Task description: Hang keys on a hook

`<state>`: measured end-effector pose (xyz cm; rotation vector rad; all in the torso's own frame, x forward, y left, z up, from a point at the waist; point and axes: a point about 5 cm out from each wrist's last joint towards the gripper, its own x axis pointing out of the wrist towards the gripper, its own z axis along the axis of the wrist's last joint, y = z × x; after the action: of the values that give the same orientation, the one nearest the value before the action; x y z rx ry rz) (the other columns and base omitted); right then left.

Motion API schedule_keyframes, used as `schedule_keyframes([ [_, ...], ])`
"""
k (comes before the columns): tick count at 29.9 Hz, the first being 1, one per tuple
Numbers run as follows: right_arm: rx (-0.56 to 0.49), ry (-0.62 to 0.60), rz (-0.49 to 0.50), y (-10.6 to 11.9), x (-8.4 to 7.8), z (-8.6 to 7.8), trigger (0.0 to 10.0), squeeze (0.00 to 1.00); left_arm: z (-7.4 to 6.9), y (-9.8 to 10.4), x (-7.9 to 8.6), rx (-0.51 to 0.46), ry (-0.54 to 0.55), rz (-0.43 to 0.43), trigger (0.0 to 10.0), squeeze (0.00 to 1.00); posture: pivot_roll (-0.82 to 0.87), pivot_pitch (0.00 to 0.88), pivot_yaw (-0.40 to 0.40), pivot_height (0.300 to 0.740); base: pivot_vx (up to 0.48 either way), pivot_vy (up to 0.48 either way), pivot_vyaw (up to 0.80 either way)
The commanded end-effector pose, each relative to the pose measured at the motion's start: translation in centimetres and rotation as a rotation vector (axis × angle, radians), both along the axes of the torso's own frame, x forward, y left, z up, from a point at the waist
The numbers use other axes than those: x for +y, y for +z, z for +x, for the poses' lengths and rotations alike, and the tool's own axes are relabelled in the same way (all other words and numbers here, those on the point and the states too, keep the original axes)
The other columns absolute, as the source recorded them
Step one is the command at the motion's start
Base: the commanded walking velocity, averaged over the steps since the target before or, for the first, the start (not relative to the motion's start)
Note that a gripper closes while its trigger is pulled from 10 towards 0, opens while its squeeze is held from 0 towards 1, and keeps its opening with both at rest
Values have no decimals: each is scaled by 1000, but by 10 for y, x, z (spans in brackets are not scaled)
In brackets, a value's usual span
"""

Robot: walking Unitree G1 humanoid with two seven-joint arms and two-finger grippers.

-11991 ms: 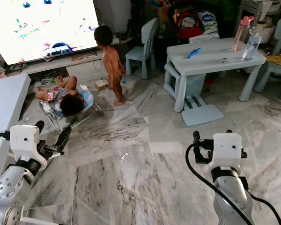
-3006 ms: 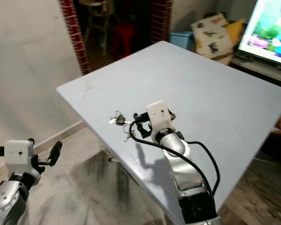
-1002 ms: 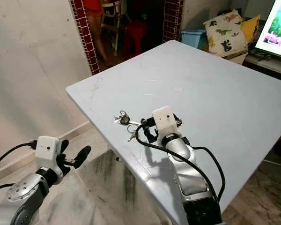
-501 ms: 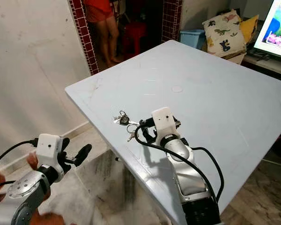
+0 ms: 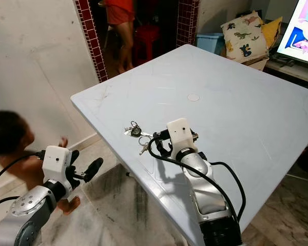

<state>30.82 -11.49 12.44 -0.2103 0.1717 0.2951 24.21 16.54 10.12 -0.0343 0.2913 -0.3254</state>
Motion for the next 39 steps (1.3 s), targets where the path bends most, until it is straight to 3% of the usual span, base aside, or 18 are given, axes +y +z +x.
schedule_keyframes([
  [1,1,-1,20,2,1,-2,10000,0,2,-1,3,-1,0,23,10000,0,45,0,67,740,0,0,0],
  [39,20,11,40,0,4,-3,10000,0,4,2,3,-19,-14,41,10000,0,51,0,70,740,0,0,0],
])
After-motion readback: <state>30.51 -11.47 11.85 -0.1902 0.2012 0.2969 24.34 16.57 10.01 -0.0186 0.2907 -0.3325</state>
